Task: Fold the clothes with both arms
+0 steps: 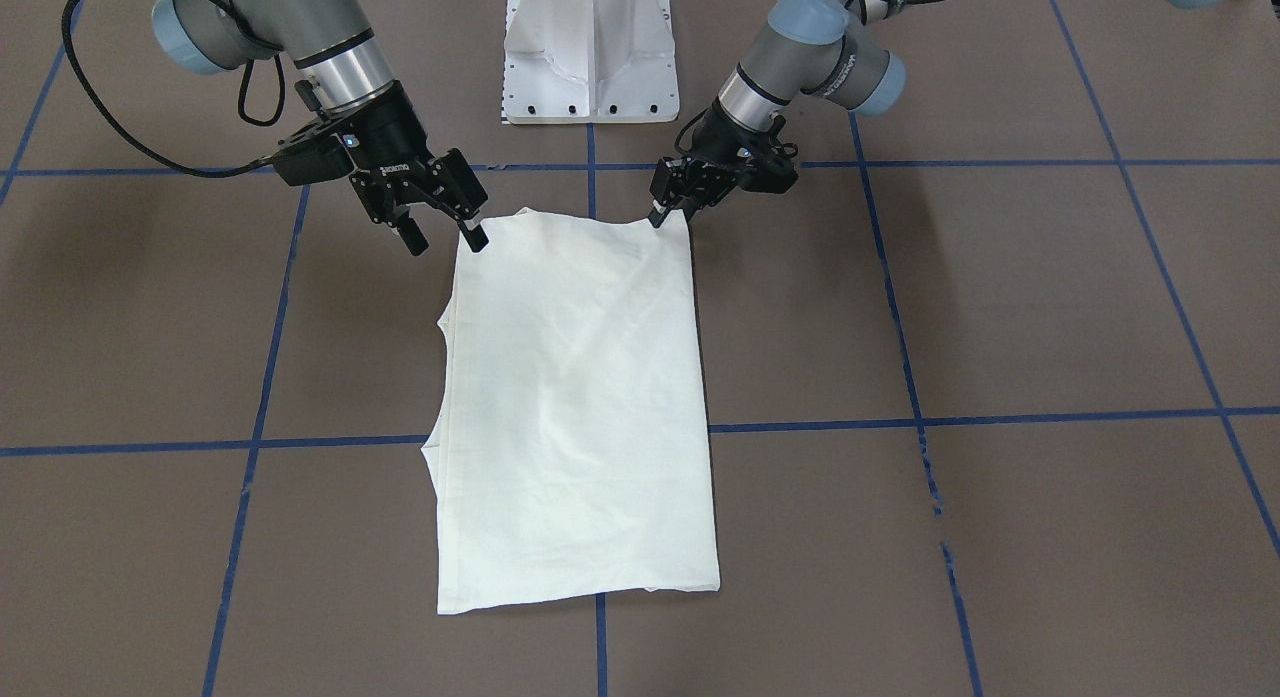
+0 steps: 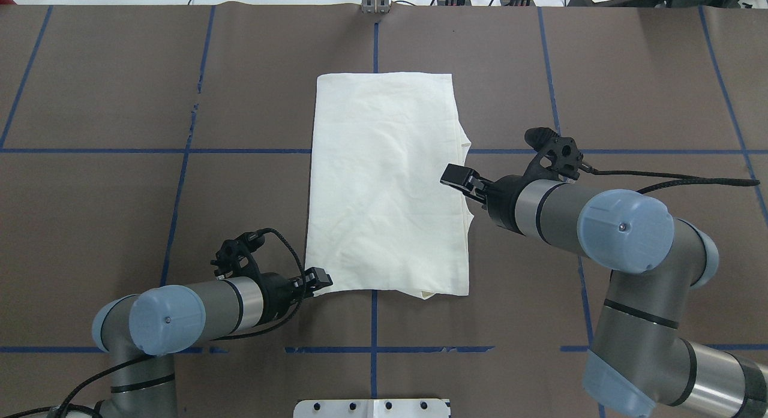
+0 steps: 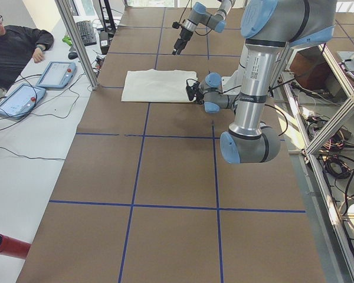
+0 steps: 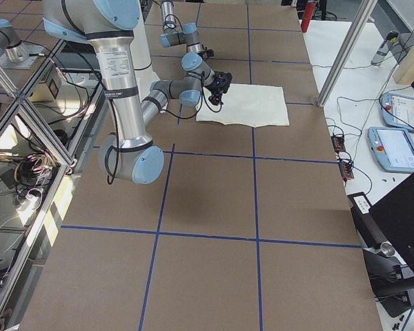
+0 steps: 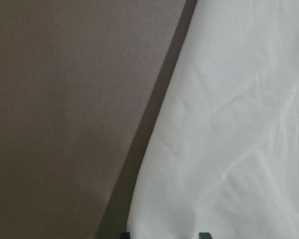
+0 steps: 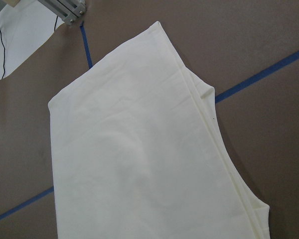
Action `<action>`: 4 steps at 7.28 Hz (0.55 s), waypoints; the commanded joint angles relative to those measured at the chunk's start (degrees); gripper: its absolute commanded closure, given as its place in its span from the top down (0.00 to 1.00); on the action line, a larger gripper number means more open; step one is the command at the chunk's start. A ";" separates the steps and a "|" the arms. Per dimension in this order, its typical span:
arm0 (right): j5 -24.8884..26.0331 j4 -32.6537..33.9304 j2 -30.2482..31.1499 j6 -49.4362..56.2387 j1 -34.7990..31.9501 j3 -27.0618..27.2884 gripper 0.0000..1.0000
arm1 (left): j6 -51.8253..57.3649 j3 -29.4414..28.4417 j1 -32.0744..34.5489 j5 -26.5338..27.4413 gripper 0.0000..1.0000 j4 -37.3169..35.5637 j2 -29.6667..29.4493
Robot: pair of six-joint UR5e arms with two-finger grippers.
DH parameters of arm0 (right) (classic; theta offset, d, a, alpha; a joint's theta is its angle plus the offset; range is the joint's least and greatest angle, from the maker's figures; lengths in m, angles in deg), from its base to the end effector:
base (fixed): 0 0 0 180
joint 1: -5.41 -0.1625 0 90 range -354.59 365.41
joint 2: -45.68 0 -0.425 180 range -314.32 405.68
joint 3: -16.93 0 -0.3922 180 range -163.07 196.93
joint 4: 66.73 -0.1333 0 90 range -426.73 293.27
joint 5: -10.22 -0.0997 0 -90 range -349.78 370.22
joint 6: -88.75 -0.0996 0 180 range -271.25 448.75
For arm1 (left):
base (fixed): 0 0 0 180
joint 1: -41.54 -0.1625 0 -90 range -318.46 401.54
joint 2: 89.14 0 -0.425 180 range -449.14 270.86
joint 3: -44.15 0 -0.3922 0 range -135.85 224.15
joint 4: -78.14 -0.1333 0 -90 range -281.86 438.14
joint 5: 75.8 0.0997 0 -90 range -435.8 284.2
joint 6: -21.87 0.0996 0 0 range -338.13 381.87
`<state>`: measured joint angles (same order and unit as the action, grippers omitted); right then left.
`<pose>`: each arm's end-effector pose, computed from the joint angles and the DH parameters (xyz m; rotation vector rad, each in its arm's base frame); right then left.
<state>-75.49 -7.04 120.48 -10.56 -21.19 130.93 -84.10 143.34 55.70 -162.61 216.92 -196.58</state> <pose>-0.4228 -0.3691 0.2661 0.2512 -1.2095 0.5920 0.5471 -0.2812 0.3207 0.0269 1.3320 -0.4834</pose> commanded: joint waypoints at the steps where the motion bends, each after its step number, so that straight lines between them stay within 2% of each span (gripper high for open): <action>1: 0.01 0.42 0.00 0.00 0.32 -0.09 1.00 | 0.06 -0.04 0.17 0.42 0.48 -0.09 0.04; 2: 0.01 0.51 0.00 -0.09 0.67 -0.17 1.00 | -0.03 0.05 0.17 0.51 0.39 0.00 0.12; 3: -0.08 0.69 0.00 -0.52 1.19 -1.13 0.96 | 0.06 0.13 0.08 0.42 0.11 0.00 0.21; 4: -0.08 2.26 -0.52 -8.18 2.50 -1.40 0.86 | 0.06 0.14 -0.10 0.42 0.00 0.00 0.30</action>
<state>-75.53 -6.08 120.37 -12.71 -19.92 130.06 -84.06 143.42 55.76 -162.19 216.91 -196.39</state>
